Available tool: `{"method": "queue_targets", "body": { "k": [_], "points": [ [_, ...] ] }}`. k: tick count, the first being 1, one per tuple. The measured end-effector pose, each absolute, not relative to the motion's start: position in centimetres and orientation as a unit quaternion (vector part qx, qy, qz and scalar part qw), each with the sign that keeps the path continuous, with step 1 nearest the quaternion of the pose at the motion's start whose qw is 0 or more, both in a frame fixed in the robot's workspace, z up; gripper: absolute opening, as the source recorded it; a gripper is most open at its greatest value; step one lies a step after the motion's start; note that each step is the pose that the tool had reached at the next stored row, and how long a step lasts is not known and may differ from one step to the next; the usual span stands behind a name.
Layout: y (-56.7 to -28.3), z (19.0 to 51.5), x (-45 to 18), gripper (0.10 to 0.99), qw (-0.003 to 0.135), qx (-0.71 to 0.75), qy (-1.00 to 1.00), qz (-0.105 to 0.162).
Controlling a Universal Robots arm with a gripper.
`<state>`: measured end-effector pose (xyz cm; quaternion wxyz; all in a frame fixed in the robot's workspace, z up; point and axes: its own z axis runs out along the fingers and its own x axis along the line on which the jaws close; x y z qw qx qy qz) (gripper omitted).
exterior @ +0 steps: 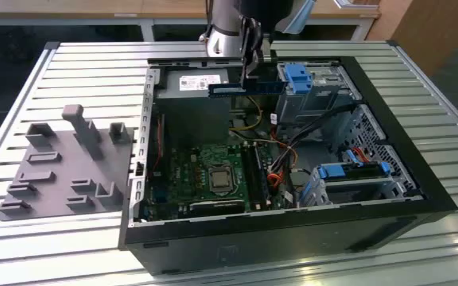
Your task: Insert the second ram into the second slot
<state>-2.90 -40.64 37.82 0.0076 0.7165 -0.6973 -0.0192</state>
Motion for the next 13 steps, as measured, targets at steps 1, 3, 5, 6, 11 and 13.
{"method": "queue_targets", "body": {
  "k": [1,3,5,6,11,13],
  "points": [
    [-40.64,37.82,-2.90,0.118,0.008,0.716,-0.697,-0.019],
    [-40.66,37.83,-2.90,0.118,0.008,0.716,-0.697,-0.019],
    [-40.68,37.83,-2.90,0.118,0.008,0.716,-0.697,-0.019],
    [-40.71,37.83,-2.91,0.118,0.008,0.716,-0.697,-0.019],
    [-40.88,37.82,-2.90,0.118,0.008,0.716,-0.697,-0.019],
    [-40.99,37.83,-2.90,0.118,0.008,0.716,-0.697,-0.019]
  ]
}}
